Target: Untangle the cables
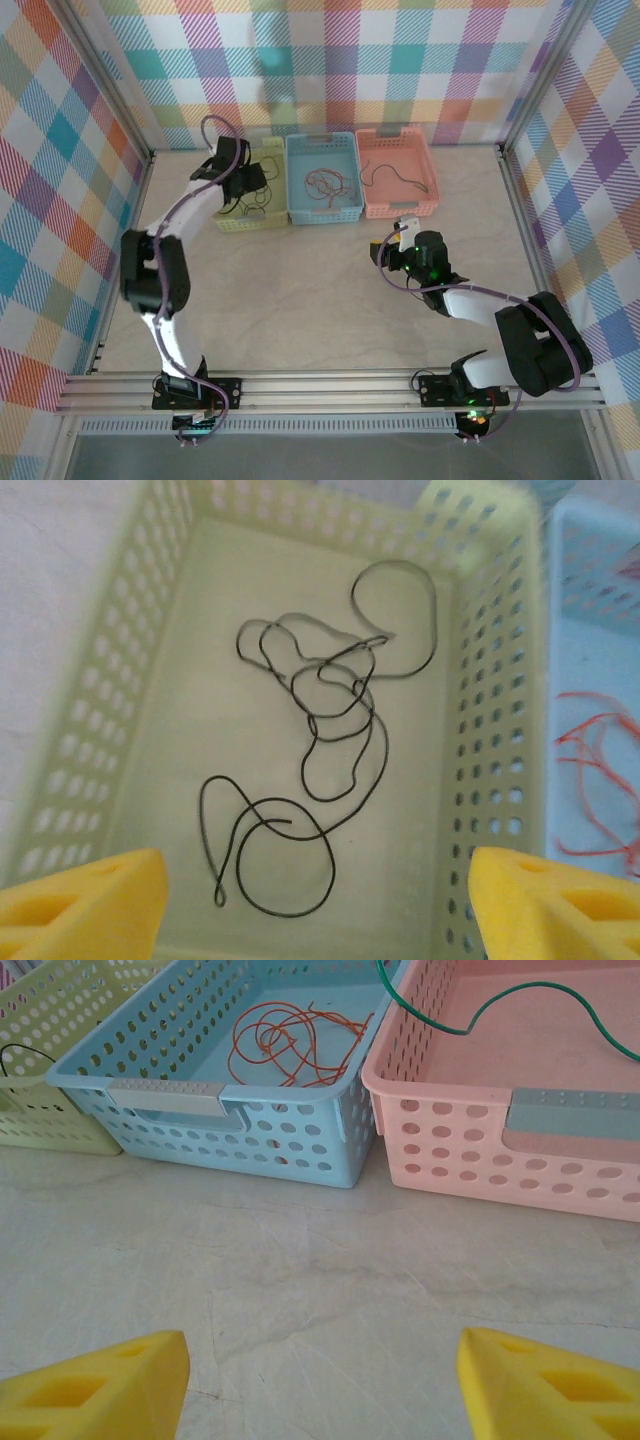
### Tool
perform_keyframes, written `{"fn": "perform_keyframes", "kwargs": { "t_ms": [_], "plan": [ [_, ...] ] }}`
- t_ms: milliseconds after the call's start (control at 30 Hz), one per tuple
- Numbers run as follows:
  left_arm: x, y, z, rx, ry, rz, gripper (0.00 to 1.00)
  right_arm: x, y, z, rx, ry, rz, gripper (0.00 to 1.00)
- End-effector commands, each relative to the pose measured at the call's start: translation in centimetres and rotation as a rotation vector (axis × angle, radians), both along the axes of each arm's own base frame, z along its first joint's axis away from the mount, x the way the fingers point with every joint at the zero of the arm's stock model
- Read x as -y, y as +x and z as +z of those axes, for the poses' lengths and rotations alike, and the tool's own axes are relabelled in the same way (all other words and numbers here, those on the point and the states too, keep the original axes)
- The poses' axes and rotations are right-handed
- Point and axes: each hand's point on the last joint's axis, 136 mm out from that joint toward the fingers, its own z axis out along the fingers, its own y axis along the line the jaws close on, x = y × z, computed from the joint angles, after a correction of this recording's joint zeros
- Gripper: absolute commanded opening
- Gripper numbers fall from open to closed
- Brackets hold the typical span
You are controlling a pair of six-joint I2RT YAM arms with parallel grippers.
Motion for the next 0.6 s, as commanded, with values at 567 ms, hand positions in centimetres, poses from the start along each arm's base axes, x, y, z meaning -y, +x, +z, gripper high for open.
{"fn": "perform_keyframes", "kwargs": {
  "t_ms": [567],
  "plan": [
    [-7.4,-19.4,1.6,0.518,0.135,0.162,1.0,4.4,-1.9,7.8,0.268,-0.026,-0.161,1.0]
  ]
}}
